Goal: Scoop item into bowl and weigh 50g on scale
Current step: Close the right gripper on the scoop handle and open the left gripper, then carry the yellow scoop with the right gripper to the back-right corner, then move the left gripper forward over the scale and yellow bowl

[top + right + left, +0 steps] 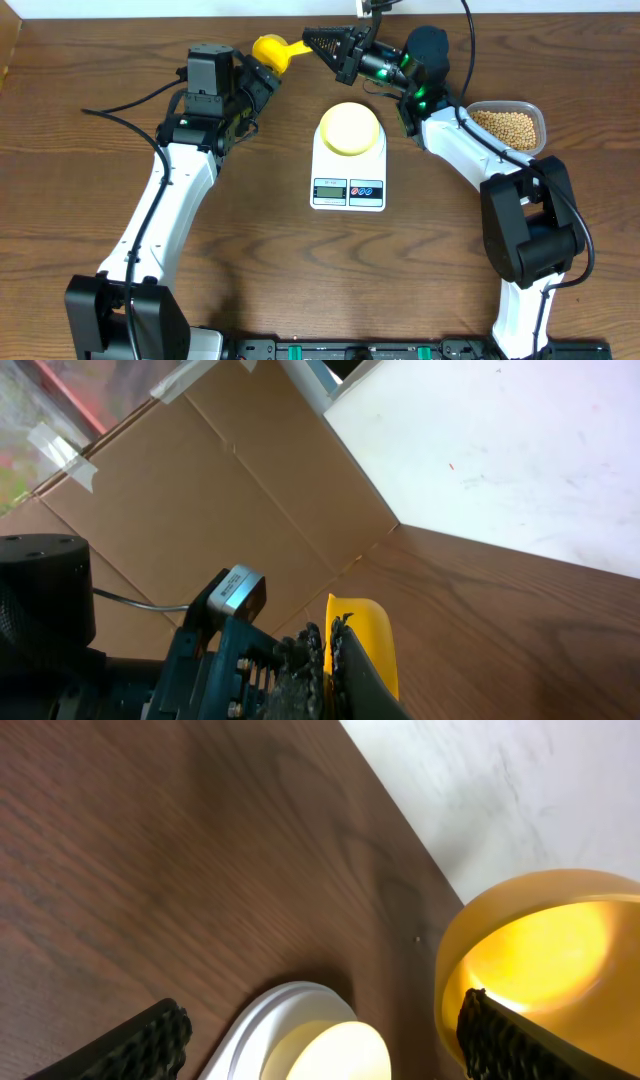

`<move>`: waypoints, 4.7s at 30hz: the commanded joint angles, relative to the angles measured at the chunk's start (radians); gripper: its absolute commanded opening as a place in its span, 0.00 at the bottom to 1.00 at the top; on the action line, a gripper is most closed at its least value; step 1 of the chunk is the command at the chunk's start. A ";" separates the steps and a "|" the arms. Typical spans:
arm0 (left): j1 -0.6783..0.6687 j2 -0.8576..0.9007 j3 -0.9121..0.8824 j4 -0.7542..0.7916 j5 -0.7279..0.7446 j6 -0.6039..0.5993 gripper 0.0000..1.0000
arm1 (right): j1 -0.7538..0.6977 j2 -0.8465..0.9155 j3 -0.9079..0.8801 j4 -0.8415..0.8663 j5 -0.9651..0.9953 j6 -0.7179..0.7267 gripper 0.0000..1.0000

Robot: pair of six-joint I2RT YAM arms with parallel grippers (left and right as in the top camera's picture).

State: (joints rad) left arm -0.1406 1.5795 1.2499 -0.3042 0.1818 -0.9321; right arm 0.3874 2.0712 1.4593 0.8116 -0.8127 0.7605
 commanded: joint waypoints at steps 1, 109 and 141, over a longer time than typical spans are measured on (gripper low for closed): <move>-0.001 -0.012 0.018 -0.011 -0.006 0.003 0.87 | -0.009 0.000 0.018 0.008 0.020 -0.013 0.01; -0.001 -0.012 0.018 -0.011 -0.006 0.003 0.87 | -0.357 -0.001 0.018 -0.247 0.183 -0.494 0.01; -0.001 -0.012 0.018 -0.010 -0.006 0.003 0.87 | -0.445 -0.392 0.018 -0.895 0.709 -0.852 0.01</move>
State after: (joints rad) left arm -0.1432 1.5795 1.2499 -0.3115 0.1837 -0.9318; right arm -0.0582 1.6917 1.4605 -0.0708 -0.1448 -0.0666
